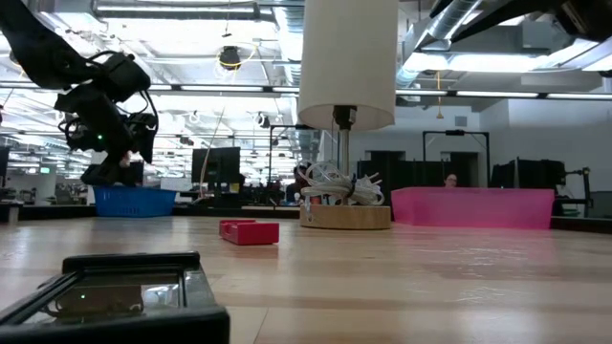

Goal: Pick & Place Office items
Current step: Put the left red digital timer into the blue bin, then put the red digital timer into the blue bin

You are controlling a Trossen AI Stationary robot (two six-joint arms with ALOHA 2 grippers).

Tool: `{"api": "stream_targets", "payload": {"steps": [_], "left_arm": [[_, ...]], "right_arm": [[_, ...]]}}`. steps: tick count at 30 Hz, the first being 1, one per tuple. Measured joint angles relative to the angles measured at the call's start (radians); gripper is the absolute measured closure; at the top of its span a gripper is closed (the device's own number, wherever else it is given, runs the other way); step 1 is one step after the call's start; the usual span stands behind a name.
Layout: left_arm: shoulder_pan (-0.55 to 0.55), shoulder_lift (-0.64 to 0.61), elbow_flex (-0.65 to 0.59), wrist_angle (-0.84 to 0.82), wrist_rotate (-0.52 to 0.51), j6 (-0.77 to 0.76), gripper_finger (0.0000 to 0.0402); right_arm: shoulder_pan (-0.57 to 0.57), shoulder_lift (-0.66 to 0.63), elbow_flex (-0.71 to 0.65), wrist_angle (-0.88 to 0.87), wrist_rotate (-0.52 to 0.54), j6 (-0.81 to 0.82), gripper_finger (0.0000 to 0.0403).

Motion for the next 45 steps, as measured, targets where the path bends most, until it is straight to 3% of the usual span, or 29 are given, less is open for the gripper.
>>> {"api": "stream_targets", "payload": {"steps": [7, 12, 20, 25, 28, 31, 37, 42, 45], "left_arm": [[0.000, -0.017, 0.000, 0.016, 0.011, 0.003, 0.0052], [-0.018, -0.060, 0.000, 0.115, 0.126, 0.115, 0.0050], [-0.114, -0.147, 0.000, 0.263, 0.505, 0.465, 0.0062], [-0.245, -0.174, 0.000, 0.354, 0.801, 0.656, 0.0070], [-0.348, -0.175, 0.000, 0.441, 0.898, 0.689, 0.0075], [-0.467, -0.175, 0.002, 0.486, 0.918, 0.722, 0.0079], [-0.743, -0.135, 0.037, 0.366, 0.870, 0.819, 0.0079], [-0.937, -0.051, 0.189, 0.282, 0.816, 1.022, 0.0078], [-1.008, -0.015, 0.332, 0.158, 0.719, 1.202, 0.0078]], "right_arm": [[0.000, 0.000, 0.000, 0.000, -0.002, 0.000, 0.0275], [0.000, 0.000, 0.000, 0.000, -0.002, 0.000, 0.0275], [0.000, 0.000, 0.000, -0.001, -0.001, -0.007, 0.0275], [0.000, 0.000, 0.000, -0.007, -0.001, -0.019, 0.0275], [0.000, 0.000, 0.000, -0.007, -0.001, -0.031, 0.0275], [0.001, 0.000, 0.000, -0.007, -0.001, -0.034, 0.0275], [0.006, 0.000, 0.000, 0.022, -0.002, -0.037, 0.0275], [0.016, 0.000, 0.000, 0.074, -0.002, -0.058, 0.0275], [0.021, 0.000, 0.000, 0.104, -0.002, -0.064, 0.0275]]}}
